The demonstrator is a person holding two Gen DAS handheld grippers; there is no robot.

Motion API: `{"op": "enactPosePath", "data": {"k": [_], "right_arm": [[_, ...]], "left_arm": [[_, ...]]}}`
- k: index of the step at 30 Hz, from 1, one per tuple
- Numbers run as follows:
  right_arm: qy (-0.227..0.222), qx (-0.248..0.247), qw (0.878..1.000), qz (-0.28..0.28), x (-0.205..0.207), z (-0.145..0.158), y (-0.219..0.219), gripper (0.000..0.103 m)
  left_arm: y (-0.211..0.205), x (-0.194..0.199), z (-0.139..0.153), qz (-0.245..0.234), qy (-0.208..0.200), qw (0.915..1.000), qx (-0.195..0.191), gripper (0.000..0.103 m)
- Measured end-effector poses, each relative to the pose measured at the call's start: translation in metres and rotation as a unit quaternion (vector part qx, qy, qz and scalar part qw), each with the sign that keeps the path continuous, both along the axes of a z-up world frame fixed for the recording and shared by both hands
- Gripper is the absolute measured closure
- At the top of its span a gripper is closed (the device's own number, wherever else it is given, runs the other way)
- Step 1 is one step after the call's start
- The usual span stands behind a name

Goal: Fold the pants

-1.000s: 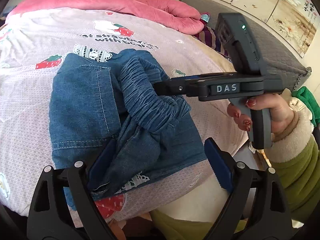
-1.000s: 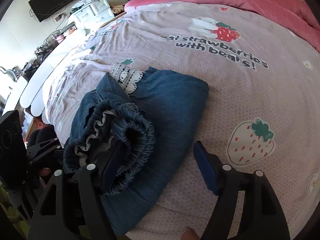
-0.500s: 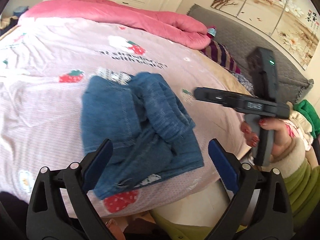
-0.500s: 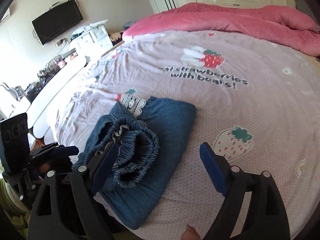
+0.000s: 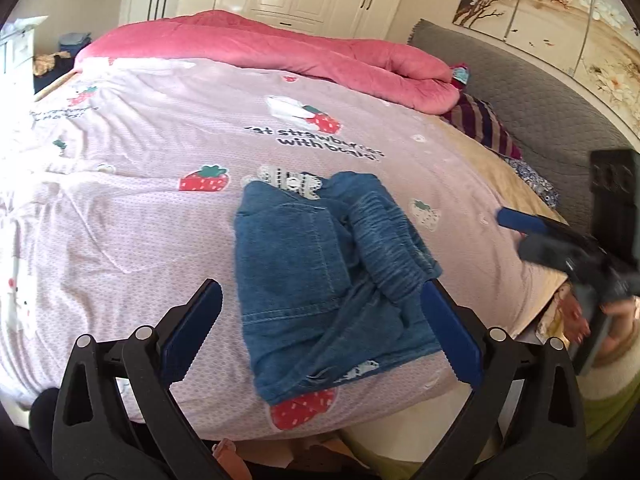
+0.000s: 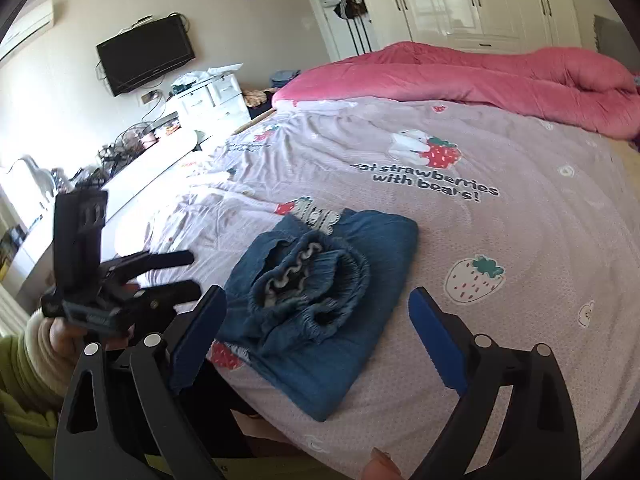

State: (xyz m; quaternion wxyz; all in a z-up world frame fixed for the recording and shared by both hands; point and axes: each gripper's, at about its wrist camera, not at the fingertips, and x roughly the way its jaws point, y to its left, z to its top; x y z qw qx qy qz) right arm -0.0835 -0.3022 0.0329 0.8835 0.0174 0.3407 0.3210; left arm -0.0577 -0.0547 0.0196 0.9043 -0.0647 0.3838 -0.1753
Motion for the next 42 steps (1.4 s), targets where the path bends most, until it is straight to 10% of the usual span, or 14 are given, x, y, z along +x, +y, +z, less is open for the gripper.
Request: {"op": "enactPosePath", "data": {"k": [17, 24, 27, 30, 32, 42], "right_arm": [[-0.066, -0.082, 0.987, 0.124, -0.053, -0.028, 0.088, 0.013], [-0.118, -0.156, 0.96, 0.201, -0.047, -0.043, 0.134, 0.034], [-0.155, -0.232, 0.935, 0.22, -0.041, -0.058, 0.15, 0.044], [-0.154, -0.277, 0.922, 0.222, -0.032, -0.072, 0.151, 0.085], [-0.12, -0.258, 0.931, 0.229, -0.026, -0.074, 0.143, 0.096], [-0.048, -0.192, 0.956, 0.214, -0.034, -0.095, 0.105, 0.099]], "left_arm": [[0.068, 0.047, -0.02, 0.092, 0.077, 0.992, -0.041, 0.01], [0.058, 0.067, -0.023, 0.051, 0.097, 0.9923, -0.057, 0.011], [0.046, 0.075, -0.026, 0.03, 0.11, 0.9919, -0.055, 0.028], [0.031, 0.081, -0.032, 0.006, 0.122, 0.9915, -0.045, 0.051], [0.021, 0.084, -0.036, -0.005, 0.125, 0.9915, -0.037, 0.072], [0.0, 0.106, -0.048, -0.009, 0.123, 0.9921, -0.022, 0.067]]}}
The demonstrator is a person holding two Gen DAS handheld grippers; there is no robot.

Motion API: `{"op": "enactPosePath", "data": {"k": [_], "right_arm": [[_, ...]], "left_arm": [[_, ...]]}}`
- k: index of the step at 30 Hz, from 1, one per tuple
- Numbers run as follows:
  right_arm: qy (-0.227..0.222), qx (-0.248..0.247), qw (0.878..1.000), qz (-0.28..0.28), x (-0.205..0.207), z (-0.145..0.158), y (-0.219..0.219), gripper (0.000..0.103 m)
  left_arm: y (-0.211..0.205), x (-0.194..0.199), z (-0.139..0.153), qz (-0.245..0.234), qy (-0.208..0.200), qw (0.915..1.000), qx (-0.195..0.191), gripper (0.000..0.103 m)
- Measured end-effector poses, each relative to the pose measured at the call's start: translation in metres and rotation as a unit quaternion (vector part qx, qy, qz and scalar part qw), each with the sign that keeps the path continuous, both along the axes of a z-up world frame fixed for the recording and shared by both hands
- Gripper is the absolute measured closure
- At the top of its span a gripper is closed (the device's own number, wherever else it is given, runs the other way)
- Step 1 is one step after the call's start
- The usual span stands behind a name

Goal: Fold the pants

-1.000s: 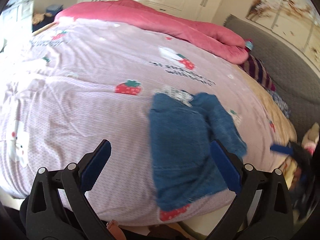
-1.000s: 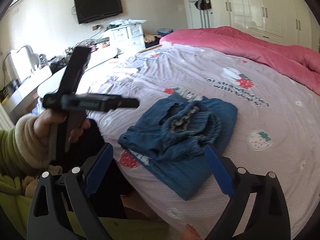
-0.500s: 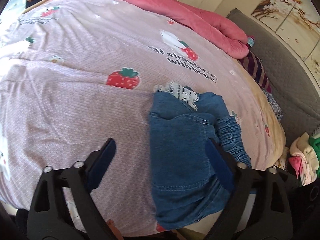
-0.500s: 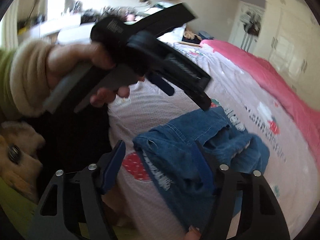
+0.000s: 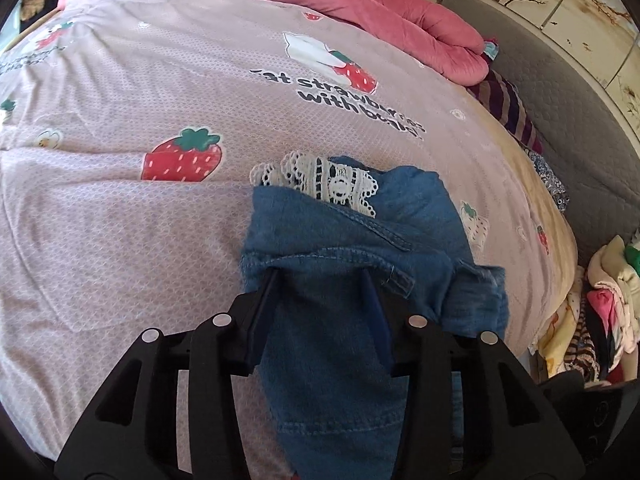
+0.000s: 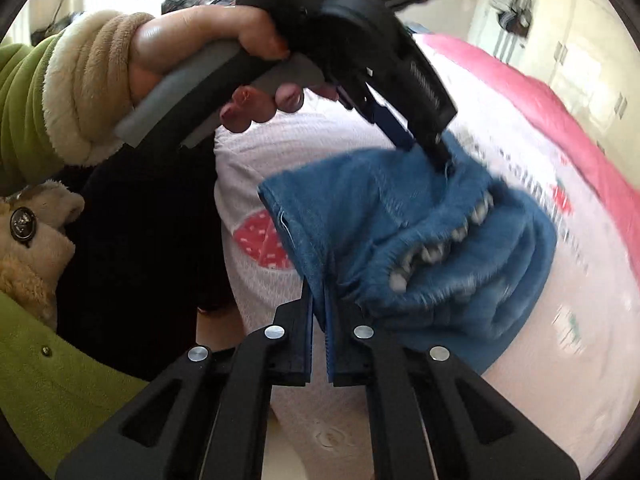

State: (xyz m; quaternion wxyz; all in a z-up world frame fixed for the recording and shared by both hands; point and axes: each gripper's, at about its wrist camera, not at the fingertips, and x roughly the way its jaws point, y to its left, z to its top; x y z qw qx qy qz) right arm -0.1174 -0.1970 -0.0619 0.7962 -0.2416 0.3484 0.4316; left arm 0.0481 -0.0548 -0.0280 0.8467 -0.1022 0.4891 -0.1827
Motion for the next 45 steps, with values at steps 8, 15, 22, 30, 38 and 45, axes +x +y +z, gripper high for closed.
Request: {"op": "enactPosePath", "data": {"k": [8, 15, 22, 30, 38, 45], "right_arm": [[0.016, 0.03, 0.999, -0.019, 0.0, 0.004, -0.001, 0.094], [0.033, 0.036, 0.998, -0.032, 0.003, 0.002, 0.001, 0.09], [0.042, 0.057, 0.997, -0.026, -0.006, 0.026, -0.008, 0.058], [0.016, 0.055, 0.998, -0.021, -0.018, 0.043, -0.005, 0.05], [0.003, 0.064, 0.997, -0.032, -0.03, 0.055, -0.012, 0.042], [-0.007, 0.082, 0.995, -0.051, -0.033, 0.071, -0.021, 0.033]], "left_arm": [[-0.002, 0.008, -0.002, 0.004, -0.022, 0.9997, 0.003, 0.059], [-0.002, 0.022, 0.005, 0.024, -0.043, 0.9987, 0.011, 0.048], [-0.01, 0.004, 0.024, 0.011, -0.072, 0.9969, 0.028, 0.041], [-0.017, -0.018, 0.051, 0.004, -0.109, 0.9931, 0.042, 0.032], [-0.02, -0.033, 0.067, 0.007, -0.13, 0.9902, 0.05, 0.026], [-0.018, -0.044, 0.073, 0.013, -0.138, 0.9888, 0.057, 0.019]]}}
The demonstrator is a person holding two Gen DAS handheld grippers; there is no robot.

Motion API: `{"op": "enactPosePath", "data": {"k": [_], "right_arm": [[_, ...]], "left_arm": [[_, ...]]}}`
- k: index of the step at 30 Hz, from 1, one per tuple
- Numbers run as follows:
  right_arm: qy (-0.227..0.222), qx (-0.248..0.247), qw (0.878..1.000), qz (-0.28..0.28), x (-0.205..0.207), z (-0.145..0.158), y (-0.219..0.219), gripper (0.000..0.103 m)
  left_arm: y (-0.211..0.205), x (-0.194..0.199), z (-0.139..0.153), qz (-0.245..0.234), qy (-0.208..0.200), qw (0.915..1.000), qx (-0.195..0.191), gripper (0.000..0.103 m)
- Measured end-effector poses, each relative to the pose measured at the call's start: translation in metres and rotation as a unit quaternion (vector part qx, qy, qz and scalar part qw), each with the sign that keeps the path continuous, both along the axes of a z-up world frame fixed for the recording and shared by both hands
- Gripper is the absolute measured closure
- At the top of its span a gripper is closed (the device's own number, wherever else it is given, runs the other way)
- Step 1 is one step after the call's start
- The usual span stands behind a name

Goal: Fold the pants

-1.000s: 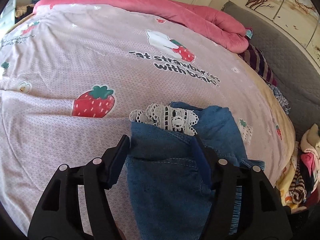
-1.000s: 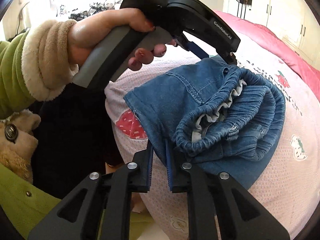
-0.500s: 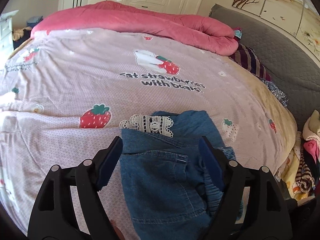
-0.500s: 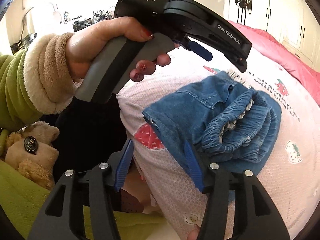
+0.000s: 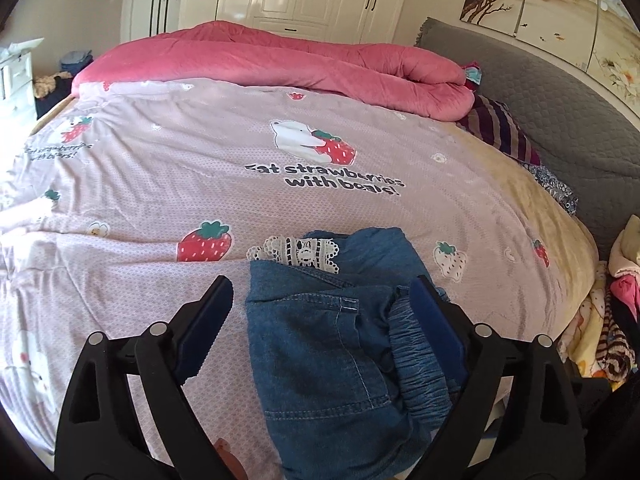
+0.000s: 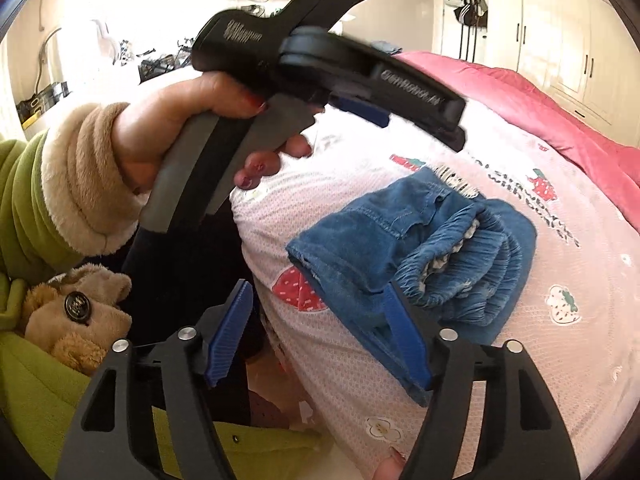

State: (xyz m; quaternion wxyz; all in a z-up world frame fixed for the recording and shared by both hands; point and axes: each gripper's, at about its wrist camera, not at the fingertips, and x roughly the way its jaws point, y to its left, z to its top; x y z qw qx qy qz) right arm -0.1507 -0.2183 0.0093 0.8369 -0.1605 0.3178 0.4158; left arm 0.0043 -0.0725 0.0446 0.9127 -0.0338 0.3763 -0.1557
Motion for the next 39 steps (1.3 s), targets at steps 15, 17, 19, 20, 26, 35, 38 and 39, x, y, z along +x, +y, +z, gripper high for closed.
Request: {"op": "enactPosePath", "data": {"k": [15, 17, 19, 20, 26, 35, 38, 39], "right_arm": [[-0.025, 0.059, 0.995, -0.07, 0.004, 0.028, -0.035, 0.015], [-0.024, 0.066, 0.994, -0.083, 0.006, 0.03, -0.04, 0.014], [-0.023, 0.072, 0.992, -0.098, 0.009, 0.032, -0.046, 0.013], [-0.022, 0.076, 0.991, -0.105, 0.01, 0.032, -0.048, 0.012], [-0.002, 0.08, 0.982, -0.169, 0.028, 0.026, -0.061, 0.01], [0.133, 0.092, 0.948, -0.275, 0.094, -0.022, -0.084, 0.011], [0.151, 0.098, 0.944, -0.276, 0.105, -0.03, -0.082, 0.021], [0.159, 0.097, 0.943, -0.275, 0.11, -0.034, -0.081, 0.021]], "left_arm": [[0.009, -0.017, 0.0, 0.013, -0.007, 0.9999, 0.006, 0.01], [0.01, -0.02, -0.001, 0.014, -0.007, 0.9999, 0.007, 0.01], [0.011, -0.022, -0.001, 0.014, -0.008, 0.9998, 0.007, 0.01], [0.012, -0.024, -0.001, 0.015, -0.008, 0.9998, 0.008, 0.01], [0.017, -0.028, -0.012, 0.017, 0.004, 0.9998, 0.009, 0.01], [0.027, -0.012, -0.063, 0.026, 0.074, 0.9969, 0.003, 0.01], [0.025, -0.011, -0.073, 0.02, 0.085, 0.9961, -0.008, 0.01], [0.024, -0.01, -0.075, 0.018, 0.088, 0.9959, -0.01, 0.01]]}}
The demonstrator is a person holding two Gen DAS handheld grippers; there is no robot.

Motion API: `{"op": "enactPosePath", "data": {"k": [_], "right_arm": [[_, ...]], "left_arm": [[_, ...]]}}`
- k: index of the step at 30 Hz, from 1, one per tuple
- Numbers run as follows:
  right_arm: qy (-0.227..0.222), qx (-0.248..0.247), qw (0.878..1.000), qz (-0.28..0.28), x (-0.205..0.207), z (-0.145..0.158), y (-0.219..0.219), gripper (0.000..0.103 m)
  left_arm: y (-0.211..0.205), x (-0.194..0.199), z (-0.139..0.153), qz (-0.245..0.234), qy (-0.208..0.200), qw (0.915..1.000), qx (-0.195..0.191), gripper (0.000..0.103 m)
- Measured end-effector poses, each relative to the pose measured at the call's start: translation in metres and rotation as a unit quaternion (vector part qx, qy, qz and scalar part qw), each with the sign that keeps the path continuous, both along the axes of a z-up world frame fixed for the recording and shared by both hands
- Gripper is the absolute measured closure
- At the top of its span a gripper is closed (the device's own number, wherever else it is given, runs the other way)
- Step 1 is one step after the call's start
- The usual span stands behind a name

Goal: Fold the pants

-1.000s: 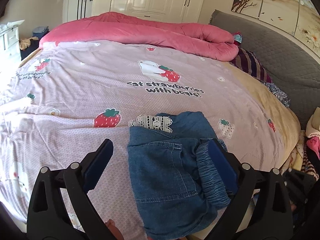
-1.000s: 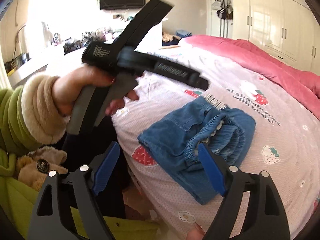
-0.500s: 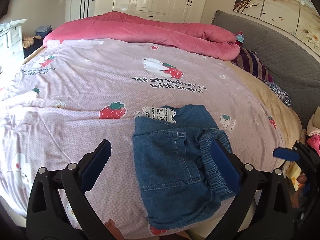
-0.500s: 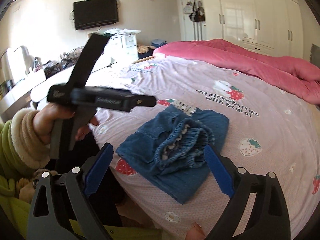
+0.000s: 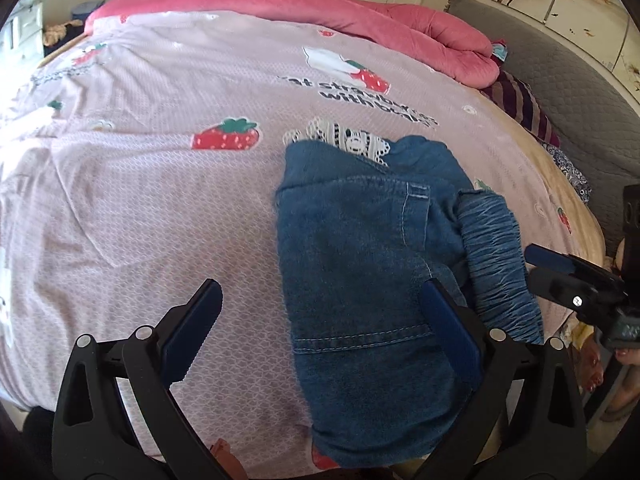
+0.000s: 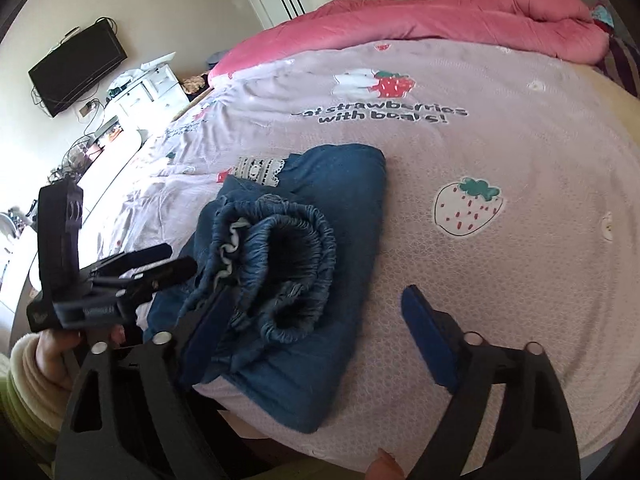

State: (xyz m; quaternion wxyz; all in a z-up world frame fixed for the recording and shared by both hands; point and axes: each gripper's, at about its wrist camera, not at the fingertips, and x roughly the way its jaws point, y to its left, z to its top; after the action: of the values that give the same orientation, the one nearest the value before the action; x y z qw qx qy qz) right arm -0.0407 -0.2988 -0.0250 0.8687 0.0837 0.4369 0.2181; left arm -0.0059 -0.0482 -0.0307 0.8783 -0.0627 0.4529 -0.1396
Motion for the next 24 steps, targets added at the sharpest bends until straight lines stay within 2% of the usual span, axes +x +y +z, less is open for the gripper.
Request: {"op": "enactPosePath", "data": {"k": [2, 5, 9, 12, 15, 17, 18, 20, 23, 24], "right_arm": [[0.011, 0.004, 1.0, 0.0, 0.006, -0.004, 0.002, 0.025], [0.033, 0.022, 0.999, -0.003, 0.017, -0.015, 0.004, 0.026], [0.041, 0.036, 0.999, -0.002, 0.025, -0.02, 0.008, 0.031], [0.042, 0.046, 0.998, 0.005, 0.025, -0.021, 0.013, 0.051], [0.034, 0.047, 0.998, -0.004, 0.023, -0.02, 0.013, 0.062], [0.022, 0.047, 0.999, -0.008, 0.018, -0.018, 0.015, 0.069], [0.014, 0.045, 0.999, -0.01, 0.015, -0.017, 0.015, 0.071], [0.001, 0.043, 0.999, -0.011, 0.011, -0.013, 0.018, 0.075], [-0.015, 0.035, 0.999, -0.007, 0.006, -0.007, 0.021, 0.077], [-0.02, 0.034, 0.999, -0.006, 0.004, -0.005, 0.022, 0.078]], "left_arm": [[-0.001, 0.0, -0.004, -0.002, 0.003, 1.0, -0.004, 0.01], [-0.002, 0.001, -0.008, -0.006, 0.01, 0.9998, -0.017, 0.01], [-0.009, 0.002, -0.012, -0.02, 0.014, 0.9993, -0.028, 0.01], [-0.018, 0.003, -0.015, -0.036, 0.018, 0.9987, -0.032, 0.01], [-0.03, 0.001, -0.015, -0.049, 0.015, 0.9985, -0.017, 0.021], [-0.033, 0.0, -0.013, -0.05, 0.012, 0.9986, -0.009, 0.035], [-0.035, 0.0, -0.012, -0.048, 0.009, 0.9988, -0.003, 0.04], [-0.036, -0.002, -0.008, -0.049, -0.001, 0.9988, 0.009, 0.056], [-0.034, -0.005, -0.002, -0.049, -0.01, 0.9987, 0.008, 0.072], [-0.033, -0.005, 0.0, -0.05, -0.012, 0.9987, 0.003, 0.073]]}}
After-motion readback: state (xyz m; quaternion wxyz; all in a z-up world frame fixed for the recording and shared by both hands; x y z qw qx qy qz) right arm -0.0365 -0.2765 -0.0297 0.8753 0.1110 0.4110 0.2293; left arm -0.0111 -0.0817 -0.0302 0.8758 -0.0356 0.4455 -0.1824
